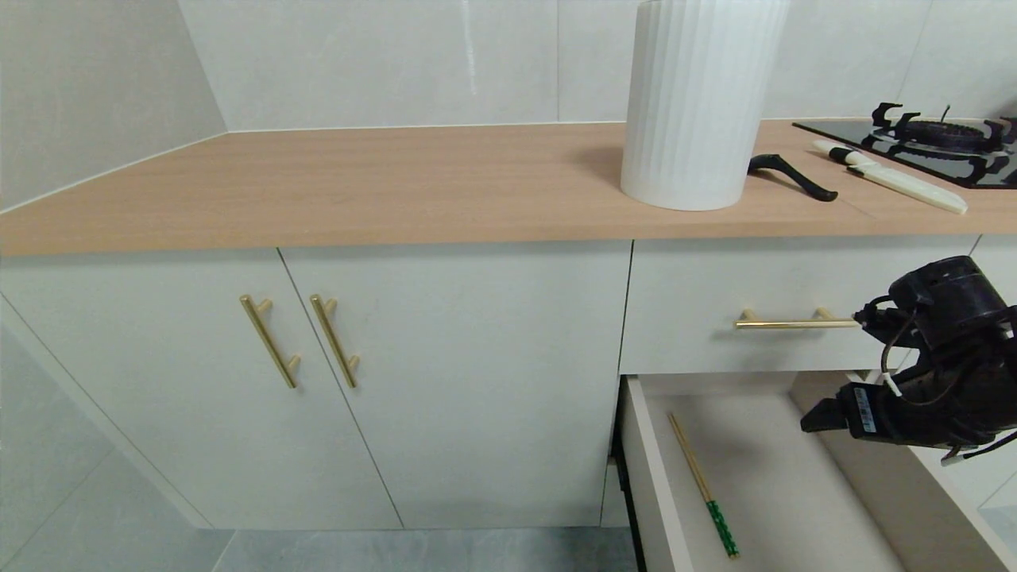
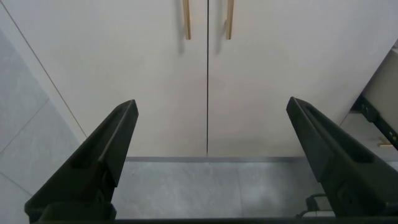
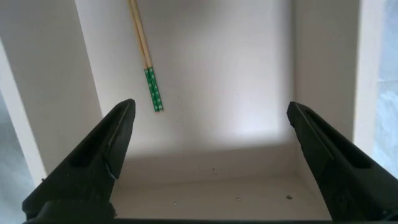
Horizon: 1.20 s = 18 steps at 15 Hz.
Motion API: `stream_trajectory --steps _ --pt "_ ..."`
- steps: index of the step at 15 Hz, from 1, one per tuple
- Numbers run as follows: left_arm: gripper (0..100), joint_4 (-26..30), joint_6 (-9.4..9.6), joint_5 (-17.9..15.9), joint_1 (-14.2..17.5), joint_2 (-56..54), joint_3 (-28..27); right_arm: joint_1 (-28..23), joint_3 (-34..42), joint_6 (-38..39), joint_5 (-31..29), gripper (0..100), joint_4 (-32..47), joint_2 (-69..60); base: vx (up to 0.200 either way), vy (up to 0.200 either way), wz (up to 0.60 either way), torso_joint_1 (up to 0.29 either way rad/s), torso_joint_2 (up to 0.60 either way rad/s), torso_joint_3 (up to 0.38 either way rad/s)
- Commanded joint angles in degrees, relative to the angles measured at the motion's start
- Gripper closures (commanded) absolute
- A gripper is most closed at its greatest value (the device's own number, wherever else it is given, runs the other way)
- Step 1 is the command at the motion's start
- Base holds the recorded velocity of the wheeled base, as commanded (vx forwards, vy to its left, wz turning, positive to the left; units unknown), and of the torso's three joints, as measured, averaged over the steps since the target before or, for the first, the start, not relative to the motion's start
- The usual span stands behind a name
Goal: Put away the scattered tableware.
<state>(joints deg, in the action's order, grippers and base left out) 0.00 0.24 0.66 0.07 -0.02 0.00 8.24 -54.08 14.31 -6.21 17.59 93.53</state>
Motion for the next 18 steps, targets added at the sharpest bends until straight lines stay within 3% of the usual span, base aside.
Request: stream_trajectory --steps 1,7,18 --pt "0 0.0 0.02 0.04 0.01 0.02 0.0 0.02 0.11 -0.07 -0.04 0 -0.1 -1.33 0.0 0.0 0.0 0.08 -0.26 -0.188" --pt "0 0.0 0.02 0.04 0.01 0.02 0.0 0.11 0.38 -0.07 -0.04 0 -0.1 -1.42 0.0 0.0 0.0 0.098 -0.41 -0.264" --pt "0 0.0 0.02 0.04 0.01 0.02 0.0 0.2 0.55 -0.95 -0.21 0 -0.1 -2.21 0.0 0.0 0.0 0.232 -0.48 -0.271"
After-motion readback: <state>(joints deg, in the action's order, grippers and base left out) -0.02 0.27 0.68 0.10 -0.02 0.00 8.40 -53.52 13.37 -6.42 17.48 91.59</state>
